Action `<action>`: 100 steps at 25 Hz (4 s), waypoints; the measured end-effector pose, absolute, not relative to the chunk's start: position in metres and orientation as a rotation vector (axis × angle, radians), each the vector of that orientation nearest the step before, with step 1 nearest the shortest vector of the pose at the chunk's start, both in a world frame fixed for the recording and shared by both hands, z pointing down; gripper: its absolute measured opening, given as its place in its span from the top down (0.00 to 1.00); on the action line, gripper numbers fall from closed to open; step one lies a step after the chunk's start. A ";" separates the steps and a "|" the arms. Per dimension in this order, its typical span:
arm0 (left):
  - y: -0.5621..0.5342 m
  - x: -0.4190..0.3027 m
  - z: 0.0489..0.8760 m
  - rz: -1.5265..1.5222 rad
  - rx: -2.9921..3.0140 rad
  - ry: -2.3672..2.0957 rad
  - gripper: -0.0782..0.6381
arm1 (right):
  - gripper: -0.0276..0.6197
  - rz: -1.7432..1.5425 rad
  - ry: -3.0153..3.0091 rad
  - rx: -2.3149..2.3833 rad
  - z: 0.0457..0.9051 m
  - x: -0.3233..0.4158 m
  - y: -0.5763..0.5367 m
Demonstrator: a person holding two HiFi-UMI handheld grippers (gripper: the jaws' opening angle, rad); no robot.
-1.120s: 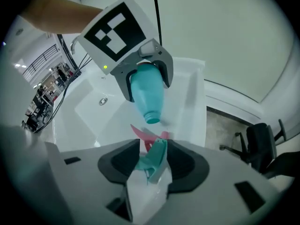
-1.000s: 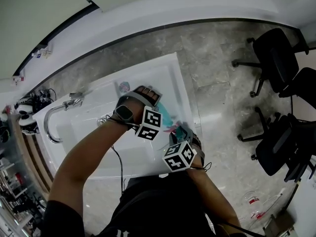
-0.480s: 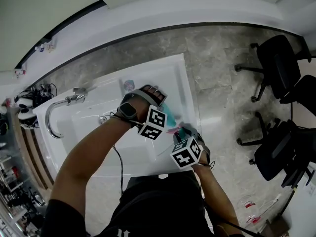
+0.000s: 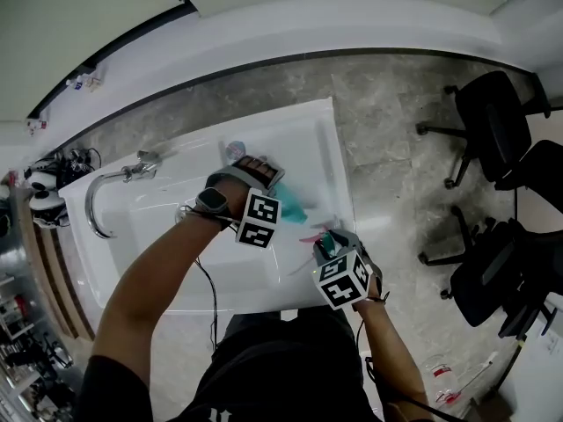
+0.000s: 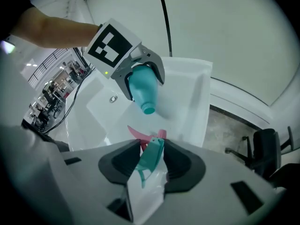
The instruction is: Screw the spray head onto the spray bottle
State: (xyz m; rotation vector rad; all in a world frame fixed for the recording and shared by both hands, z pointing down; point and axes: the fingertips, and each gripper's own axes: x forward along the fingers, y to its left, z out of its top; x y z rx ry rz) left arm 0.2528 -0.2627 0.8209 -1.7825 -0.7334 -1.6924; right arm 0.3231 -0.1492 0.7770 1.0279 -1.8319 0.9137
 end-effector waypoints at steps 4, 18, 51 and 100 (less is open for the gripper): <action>-0.260 0.244 0.807 -1.708 -1.834 -0.697 0.24 | 0.71 0.897 -1.857 1.043 0.757 0.318 -0.148; -0.231 0.197 0.654 -1.539 -2.140 -0.334 0.24 | 0.71 0.556 -1.964 1.204 0.583 0.278 -0.129; -0.131 0.112 0.442 -0.637 -3.070 0.170 0.24 | 0.71 -0.288 -1.968 1.320 0.320 0.175 -0.086; -0.128 0.132 0.415 -0.226 -3.293 0.522 0.24 | 0.71 -0.896 -1.845 1.134 0.266 0.094 -0.138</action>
